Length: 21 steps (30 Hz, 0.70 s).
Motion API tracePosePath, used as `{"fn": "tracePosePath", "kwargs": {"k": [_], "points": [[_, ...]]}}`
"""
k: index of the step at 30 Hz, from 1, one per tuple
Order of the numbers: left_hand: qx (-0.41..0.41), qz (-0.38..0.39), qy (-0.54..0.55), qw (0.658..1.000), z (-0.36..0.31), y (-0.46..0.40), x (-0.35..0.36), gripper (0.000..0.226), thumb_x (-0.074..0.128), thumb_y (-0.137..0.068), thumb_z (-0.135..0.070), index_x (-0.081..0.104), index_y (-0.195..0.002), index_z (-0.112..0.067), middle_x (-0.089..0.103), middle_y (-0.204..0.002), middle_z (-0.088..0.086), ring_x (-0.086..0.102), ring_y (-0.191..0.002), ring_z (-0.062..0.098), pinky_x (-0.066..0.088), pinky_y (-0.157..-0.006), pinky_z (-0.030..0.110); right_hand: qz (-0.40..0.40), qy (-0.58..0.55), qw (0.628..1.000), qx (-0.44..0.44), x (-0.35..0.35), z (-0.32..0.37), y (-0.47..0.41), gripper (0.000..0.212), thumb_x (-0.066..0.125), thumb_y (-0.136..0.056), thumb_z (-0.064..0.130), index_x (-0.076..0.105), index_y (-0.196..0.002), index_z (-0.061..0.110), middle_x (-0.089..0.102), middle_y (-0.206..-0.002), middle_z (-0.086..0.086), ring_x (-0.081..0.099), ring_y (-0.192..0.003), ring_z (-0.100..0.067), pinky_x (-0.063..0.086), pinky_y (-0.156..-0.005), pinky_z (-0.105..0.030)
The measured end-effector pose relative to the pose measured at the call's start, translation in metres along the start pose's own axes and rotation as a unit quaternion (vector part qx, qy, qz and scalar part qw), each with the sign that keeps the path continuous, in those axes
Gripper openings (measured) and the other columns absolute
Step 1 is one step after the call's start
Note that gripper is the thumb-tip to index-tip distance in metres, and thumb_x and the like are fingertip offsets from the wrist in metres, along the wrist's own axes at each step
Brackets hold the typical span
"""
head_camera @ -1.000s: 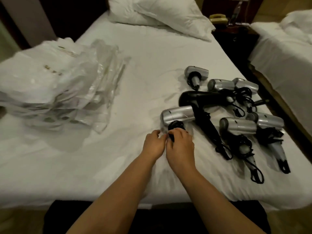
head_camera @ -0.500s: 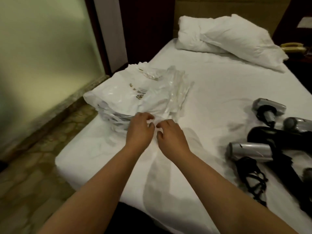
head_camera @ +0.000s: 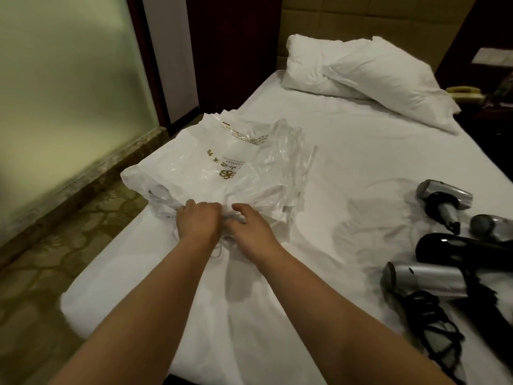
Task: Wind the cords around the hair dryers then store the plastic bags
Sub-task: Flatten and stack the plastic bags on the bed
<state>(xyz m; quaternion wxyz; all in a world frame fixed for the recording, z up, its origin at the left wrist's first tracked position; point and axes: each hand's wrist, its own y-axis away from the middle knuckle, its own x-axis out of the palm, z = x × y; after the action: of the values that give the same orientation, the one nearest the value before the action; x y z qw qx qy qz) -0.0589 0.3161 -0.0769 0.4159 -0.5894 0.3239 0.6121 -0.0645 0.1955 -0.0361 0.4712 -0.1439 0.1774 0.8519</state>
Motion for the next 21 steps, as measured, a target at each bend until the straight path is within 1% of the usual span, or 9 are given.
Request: {"fn": "tracePosePath", "kwargs": {"k": [2, 5, 8, 10, 14, 15, 16, 18, 21], "points": [[0.004, -0.001, -0.015, 1.0, -0.002, -0.006, -0.001, 0.027, 0.042, -0.094, -0.019, 0.065, -0.11, -0.023, 0.065, -0.108, 0.004, 0.052, -0.108, 0.025, 0.04, -0.087, 0.034, 0.002, -0.021, 1.0, 0.017, 0.001, -0.003, 0.001, 0.049, 0.049, -0.091, 0.018, 0.042, -0.139, 0.014, 0.046, -0.139, -0.006, 0.046, -0.125, -0.021, 0.038, -0.105, -0.035], [0.043, -0.046, -0.018, 0.998, -0.005, -0.005, -0.007, 0.027, 0.042, -0.095, -0.019, 0.065, -0.107, -0.02, 0.063, -0.104, 0.004, 0.052, -0.104, 0.025, 0.039, -0.083, 0.033, 0.008, -0.052, 0.999, 0.013, -0.006, -0.005, 0.003, 0.043, 0.048, -0.091, 0.015, 0.046, -0.134, 0.016, 0.052, -0.123, -0.002, 0.049, -0.115, -0.017, 0.039, -0.1, -0.031], [0.097, -0.111, 0.014, 0.989, -0.015, 0.012, -0.021, 0.027, 0.042, -0.094, -0.019, 0.063, -0.11, -0.014, 0.06, -0.107, 0.006, 0.049, -0.103, 0.026, 0.036, -0.082, 0.033, -0.023, -0.132, 0.991, 0.009, -0.014, -0.008, 0.0, 0.046, 0.05, -0.091, 0.017, 0.045, -0.136, 0.026, 0.049, -0.132, 0.0, 0.047, -0.117, -0.012, 0.038, -0.098, -0.027], [0.142, -0.139, 0.059, 0.978, -0.03, 0.033, -0.029, 0.028, 0.041, -0.093, -0.017, 0.064, -0.107, -0.011, 0.06, -0.104, 0.007, 0.048, -0.101, 0.026, 0.032, -0.079, 0.034, -0.057, -0.17, 0.984, 0.013, -0.02, -0.011, -0.001, 0.043, 0.049, -0.092, 0.018, 0.048, -0.133, 0.027, 0.052, -0.133, -0.002, 0.05, -0.119, -0.015, 0.04, -0.102, -0.03], [0.242, -0.16, 0.139, 0.947, -0.052, 0.075, -0.029, 0.021, 0.055, -0.078, -0.022, 0.073, -0.075, -0.013, 0.061, -0.069, 0.004, 0.054, -0.069, 0.025, 0.036, -0.058, 0.032, -0.164, -0.174, 0.97, 0.046, -0.043, -0.033, 0.016, 0.03, 0.043, -0.094, 0.012, 0.061, -0.118, 0.013, 0.058, -0.126, -0.004, 0.053, -0.117, -0.02, 0.04, -0.105, -0.037], [0.233, -0.171, 0.164, 0.943, -0.053, 0.081, -0.027, 0.017, 0.059, -0.078, -0.022, 0.074, -0.079, -0.014, 0.062, -0.071, 0.004, 0.056, -0.069, 0.026, 0.04, -0.056, 0.033, -0.184, -0.188, 0.963, 0.058, -0.049, -0.042, 0.022, 0.029, 0.043, -0.093, 0.007, 0.064, -0.111, 0.014, 0.061, -0.119, -0.005, 0.056, -0.11, -0.021, 0.043, -0.102, -0.037], [0.208, -0.158, 0.197, 0.945, -0.053, 0.087, -0.027, 0.017, 0.061, -0.081, -0.021, 0.073, -0.091, -0.013, 0.064, -0.081, 0.005, 0.057, -0.077, 0.028, 0.044, -0.062, 0.036, -0.198, -0.211, 0.955, 0.071, -0.055, -0.05, 0.031, 0.029, 0.042, -0.091, 0.002, 0.065, -0.103, 0.015, 0.062, -0.111, -0.005, 0.059, -0.101, -0.02, 0.047, -0.096, -0.035], [0.142, -0.082, 0.225, 0.961, -0.049, 0.095, -0.032, 0.036, 0.059, -0.087, -0.025, 0.059, -0.123, -0.016, 0.059, -0.113, 0.005, 0.051, -0.104, 0.027, 0.042, -0.086, 0.038, -0.207, -0.259, 0.939, 0.09, -0.065, -0.062, 0.044, 0.035, 0.039, -0.087, -0.007, 0.065, -0.09, 0.016, 0.062, -0.097, -0.004, 0.059, -0.085, -0.015, 0.051, -0.079, -0.026], [0.11, 0.019, 0.131, 0.985, -0.04, 0.103, -0.026, 0.059, 0.055, -0.087, -0.03, 0.034, -0.141, -0.022, 0.041, -0.139, 0.003, 0.038, -0.125, 0.026, 0.031, -0.103, 0.036, -0.206, -0.316, 0.921, 0.101, -0.079, -0.071, 0.064, 0.038, 0.037, -0.085, -0.012, 0.064, -0.081, 0.014, 0.06, -0.094, -0.005, 0.056, -0.078, -0.014, 0.048, -0.065, -0.02]]}}
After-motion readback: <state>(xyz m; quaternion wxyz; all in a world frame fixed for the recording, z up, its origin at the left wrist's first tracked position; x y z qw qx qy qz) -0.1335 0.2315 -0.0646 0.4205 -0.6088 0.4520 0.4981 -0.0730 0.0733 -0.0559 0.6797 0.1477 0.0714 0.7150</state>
